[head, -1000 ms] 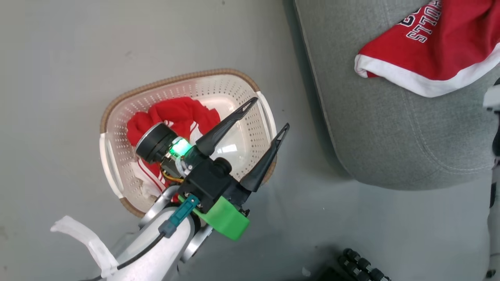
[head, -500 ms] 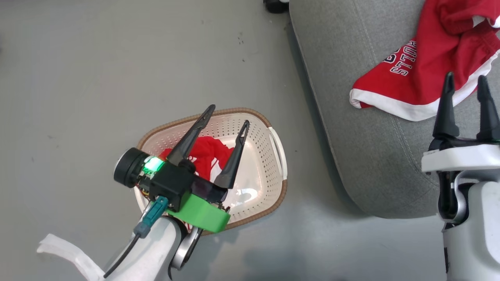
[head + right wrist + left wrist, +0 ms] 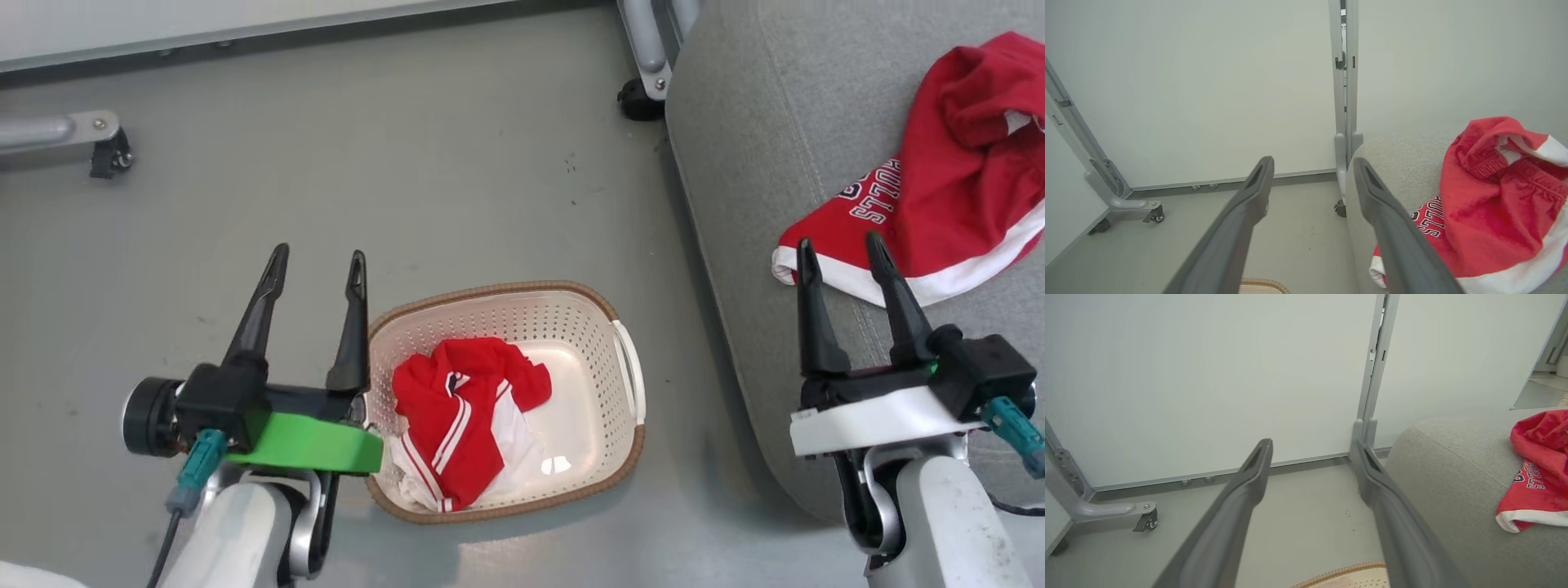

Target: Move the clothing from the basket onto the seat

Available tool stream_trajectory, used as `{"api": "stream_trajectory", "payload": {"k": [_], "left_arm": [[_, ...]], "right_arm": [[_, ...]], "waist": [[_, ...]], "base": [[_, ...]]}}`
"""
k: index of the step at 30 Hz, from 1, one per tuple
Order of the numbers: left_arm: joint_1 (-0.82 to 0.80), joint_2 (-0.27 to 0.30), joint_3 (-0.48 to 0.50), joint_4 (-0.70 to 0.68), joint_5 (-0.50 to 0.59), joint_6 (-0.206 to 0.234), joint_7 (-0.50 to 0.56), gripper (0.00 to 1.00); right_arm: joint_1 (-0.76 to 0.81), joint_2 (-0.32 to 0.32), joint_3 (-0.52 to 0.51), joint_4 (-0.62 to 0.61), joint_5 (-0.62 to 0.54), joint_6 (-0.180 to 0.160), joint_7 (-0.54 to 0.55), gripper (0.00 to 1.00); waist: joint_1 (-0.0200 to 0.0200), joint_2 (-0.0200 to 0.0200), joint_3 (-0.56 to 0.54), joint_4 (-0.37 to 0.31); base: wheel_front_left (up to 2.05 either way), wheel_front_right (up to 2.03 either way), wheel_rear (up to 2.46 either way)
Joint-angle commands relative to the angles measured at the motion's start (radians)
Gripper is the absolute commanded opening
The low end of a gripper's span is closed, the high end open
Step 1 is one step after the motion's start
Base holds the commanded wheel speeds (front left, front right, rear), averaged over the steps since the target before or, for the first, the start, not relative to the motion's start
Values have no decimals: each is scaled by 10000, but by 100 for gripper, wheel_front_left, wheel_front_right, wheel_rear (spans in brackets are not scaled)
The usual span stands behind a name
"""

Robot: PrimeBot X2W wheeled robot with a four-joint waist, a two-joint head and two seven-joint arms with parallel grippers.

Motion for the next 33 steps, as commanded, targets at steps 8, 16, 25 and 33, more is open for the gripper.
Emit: {"api": "stream_trajectory", "payload": {"k": [8,16,25,33], "left_arm": [[1166,-141,1118,-25,141,-170,2,100],[2045,-227,1453,174,414,-512,3,100],[2657,-433,1570,437,715,-736,2,100],[2771,-504,1694,677,867,-802,2,100]], "right_arm": [[931,-14,176,-474,-135,-10,427,100],[1606,-15,262,-712,-75,-10,864,100],[2302,-12,236,-980,-23,-10,1308,100],[2513,-11,325,-1111,-72,-10,1484,100]], "waist": [[0,0,-964,746],[0,0,-1566,755],[0,0,-2101,681],[0,0,-2236,696]], "base": [[0,0,0],[0,0,0],[0,0,0],[0,0,0]]}}
